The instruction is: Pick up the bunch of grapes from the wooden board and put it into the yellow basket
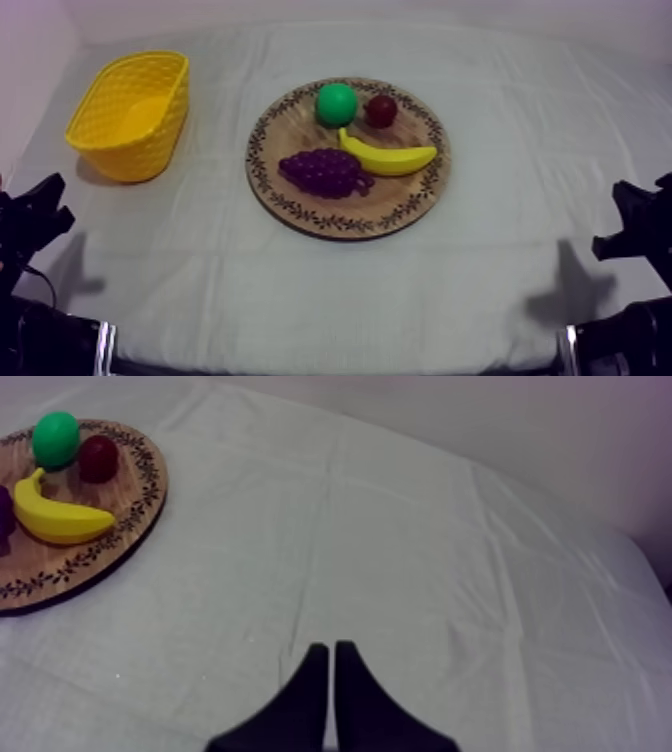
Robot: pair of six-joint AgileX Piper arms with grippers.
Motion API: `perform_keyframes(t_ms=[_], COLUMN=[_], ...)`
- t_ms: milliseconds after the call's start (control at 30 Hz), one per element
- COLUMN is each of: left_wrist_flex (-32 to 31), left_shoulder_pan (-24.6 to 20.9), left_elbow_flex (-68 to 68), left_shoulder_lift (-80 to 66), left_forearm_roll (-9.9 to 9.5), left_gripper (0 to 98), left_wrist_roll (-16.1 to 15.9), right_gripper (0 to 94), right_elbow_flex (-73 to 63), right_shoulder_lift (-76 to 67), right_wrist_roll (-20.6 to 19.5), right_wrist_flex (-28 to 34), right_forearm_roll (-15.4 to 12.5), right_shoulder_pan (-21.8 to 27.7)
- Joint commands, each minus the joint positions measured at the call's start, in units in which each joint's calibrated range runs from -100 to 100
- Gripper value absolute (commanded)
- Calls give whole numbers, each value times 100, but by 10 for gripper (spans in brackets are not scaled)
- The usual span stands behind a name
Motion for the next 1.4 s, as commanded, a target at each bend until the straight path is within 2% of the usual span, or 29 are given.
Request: perform_keyframes(t_ms=[0,833,1000,1067,1233,1367], left_wrist_flex=[-4,-4,-4,-43,-77,31], left_shoulder_pan=[-1,-1,-30,-51,-123,-112], left_elbow_flex=[-3,-3,-3,-3,-310,-961], left_shoulder_lift=[0,0,0,7,323,808], left_forearm_roll=[2,2,8,102,509,621], left_gripper=[0,0,0,0,0,0], left_wrist_roll=[-4,-13,-175,-278,-665,-782], right_gripper=[3,3,3,3,3,3], right_elbow_flex=[-1,-1,-1,-1,-1,-1], right_shoulder_lift=[2,2,2,2,2,2], right_wrist_roll=[-1,-1,-3,-2,-1,-1], right_wrist_flex=[-3,-3,-3,-3,-3,-3], right_forearm_roll=[-1,-1,-1,-1,-1,-1], right_shoulder_pan=[0,0,0,0,0,0])
